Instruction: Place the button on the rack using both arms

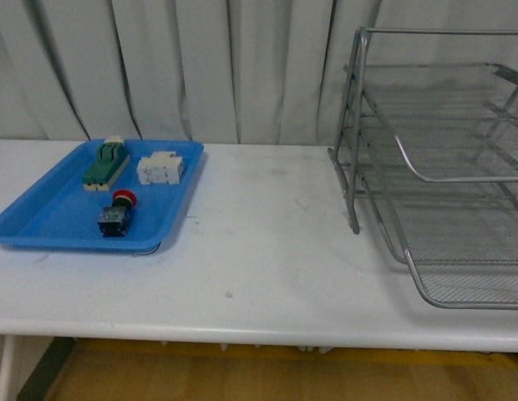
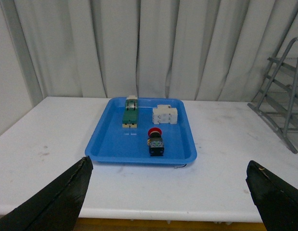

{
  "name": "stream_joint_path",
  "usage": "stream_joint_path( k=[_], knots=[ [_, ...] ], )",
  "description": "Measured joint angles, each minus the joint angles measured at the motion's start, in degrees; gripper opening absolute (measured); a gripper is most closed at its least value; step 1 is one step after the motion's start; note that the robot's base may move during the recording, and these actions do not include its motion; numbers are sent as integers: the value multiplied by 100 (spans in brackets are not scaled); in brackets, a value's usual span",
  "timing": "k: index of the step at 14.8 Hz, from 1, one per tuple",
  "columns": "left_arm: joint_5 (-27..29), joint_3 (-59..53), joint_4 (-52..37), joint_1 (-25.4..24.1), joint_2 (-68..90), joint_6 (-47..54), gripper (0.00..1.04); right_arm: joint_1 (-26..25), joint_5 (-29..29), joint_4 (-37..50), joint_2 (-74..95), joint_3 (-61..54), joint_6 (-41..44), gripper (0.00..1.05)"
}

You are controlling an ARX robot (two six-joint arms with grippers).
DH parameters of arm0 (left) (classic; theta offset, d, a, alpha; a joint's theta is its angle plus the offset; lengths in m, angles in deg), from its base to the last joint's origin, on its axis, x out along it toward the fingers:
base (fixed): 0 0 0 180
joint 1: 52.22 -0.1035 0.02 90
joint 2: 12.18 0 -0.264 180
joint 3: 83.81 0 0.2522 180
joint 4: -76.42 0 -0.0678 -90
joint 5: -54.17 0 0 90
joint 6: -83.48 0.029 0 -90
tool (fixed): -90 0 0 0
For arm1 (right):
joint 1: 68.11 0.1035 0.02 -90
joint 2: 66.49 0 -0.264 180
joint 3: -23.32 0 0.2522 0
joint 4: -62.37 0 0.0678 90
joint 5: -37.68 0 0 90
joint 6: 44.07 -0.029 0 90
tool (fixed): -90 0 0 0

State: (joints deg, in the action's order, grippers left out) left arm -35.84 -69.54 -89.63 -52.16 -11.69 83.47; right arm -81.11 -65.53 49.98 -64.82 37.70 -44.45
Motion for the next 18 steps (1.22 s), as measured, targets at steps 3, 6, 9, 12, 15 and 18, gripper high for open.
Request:
stream_joint_path(
  k=[3,6,9,12,15,18],
  knots=[
    [2,0,0,0,0,0,98,918,1027,-181,-149,0,0,2],
    [0,0,0,0,0,0,98,1296,1322,-157,-149,0,22,2],
    [2,0,0,0,0,0,98,1298,1322,-160,-146,0,22,2],
    [2,0,0,0,0,0,98,1298,1320,-160,-146,0,26,23],
    [2,0,0,0,0,0,98,1298,1320,-160,-146,0,26,60],
    [2,0,0,0,0,0,98,1298,1320,-160,-146,0,26,98]
  ],
)
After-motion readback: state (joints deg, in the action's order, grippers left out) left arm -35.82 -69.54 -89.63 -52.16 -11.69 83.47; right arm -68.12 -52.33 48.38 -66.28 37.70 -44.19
